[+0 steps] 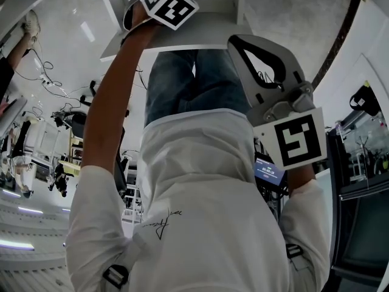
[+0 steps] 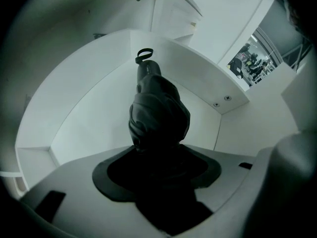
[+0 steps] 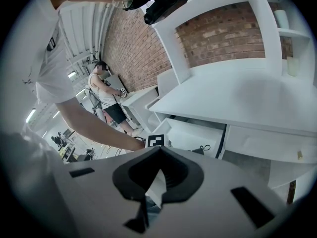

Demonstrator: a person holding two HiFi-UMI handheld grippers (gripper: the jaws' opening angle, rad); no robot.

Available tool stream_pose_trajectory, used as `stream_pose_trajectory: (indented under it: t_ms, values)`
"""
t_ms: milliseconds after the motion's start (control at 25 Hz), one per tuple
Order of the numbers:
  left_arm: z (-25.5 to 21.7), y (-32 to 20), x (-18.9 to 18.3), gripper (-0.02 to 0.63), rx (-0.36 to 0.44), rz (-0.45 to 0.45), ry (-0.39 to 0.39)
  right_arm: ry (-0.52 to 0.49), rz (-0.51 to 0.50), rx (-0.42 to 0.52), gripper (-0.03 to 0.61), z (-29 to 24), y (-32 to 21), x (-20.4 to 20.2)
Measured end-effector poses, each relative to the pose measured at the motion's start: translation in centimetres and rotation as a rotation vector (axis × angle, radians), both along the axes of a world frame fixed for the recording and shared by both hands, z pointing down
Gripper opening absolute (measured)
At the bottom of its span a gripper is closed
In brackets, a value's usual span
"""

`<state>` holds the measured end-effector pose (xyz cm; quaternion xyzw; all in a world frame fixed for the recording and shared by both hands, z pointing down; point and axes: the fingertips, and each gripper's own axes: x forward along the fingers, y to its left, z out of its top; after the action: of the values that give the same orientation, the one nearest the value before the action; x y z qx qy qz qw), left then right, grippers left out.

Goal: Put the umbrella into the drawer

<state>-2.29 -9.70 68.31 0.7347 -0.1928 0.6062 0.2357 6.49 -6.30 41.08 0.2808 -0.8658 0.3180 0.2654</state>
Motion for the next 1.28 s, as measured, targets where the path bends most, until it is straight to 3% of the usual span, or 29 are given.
stream_pose_trajectory:
  t_ms: [480, 840, 1280]
  values:
    - [0.0, 0.0, 0.2, 0.261, 0.051, -0.012, 0.011, -0.004, -0.009, -0.003, 0.025, -0.1, 0.0, 0.1]
    - [-0.4, 0.0, 0.3, 0.262, 0.039, -0.016, 0.029, -0.008, -0.017, -0.001, 0.025, -0.3, 0.1, 0.1]
    - [-3.7, -0.6, 1.1, 0.259, 0.089, -0.021, 0.071, -0.018, -0.006, 0.031, 0.025, -2.0, -0.4, -0.3]
